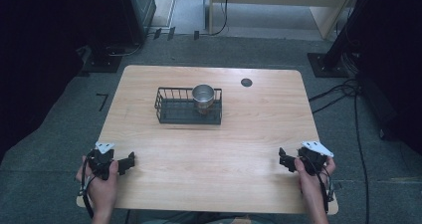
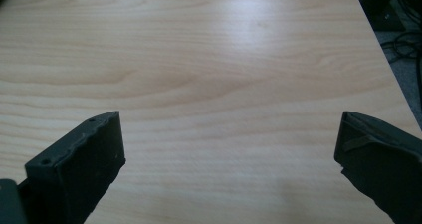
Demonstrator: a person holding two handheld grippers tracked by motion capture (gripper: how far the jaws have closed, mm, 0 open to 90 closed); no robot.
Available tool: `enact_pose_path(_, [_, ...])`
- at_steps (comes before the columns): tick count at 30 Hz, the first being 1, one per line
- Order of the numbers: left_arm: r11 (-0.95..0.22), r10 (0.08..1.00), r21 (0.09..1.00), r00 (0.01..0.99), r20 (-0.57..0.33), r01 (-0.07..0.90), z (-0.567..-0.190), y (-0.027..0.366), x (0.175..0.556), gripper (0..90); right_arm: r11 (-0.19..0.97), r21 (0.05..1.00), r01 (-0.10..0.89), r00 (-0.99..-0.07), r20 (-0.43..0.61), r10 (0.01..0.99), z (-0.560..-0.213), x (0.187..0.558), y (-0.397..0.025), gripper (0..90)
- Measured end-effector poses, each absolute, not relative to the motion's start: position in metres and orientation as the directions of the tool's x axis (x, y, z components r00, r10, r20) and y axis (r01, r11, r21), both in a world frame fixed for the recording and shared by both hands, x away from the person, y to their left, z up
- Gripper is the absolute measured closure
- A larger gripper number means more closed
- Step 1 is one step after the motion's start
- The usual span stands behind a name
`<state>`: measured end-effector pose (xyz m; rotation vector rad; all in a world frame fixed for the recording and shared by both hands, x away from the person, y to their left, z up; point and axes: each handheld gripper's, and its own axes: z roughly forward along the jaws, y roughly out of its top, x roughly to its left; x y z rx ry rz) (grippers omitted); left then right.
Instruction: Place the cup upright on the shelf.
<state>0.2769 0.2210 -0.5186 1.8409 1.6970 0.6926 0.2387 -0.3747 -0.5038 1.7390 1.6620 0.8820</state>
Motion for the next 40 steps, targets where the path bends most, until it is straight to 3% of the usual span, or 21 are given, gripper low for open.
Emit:
enact_pose_path(18, [-0.064,0.997,0.690,0.076,0.013,0.721,-0.519,0.221,0.277,0.0,-0.073,0.737,0.672,0.077,0.028,0.997,-0.528,0.205,-0.411,0.0])
enact_pose_path(40, [-0.064,0.997,0.690,0.077,0.013,0.721,-0.519,0.221,0.277,0.0,-0.041,0.713,0.700,0.028,0.030,0.999,-0.529,0.206,-0.411,0.0])
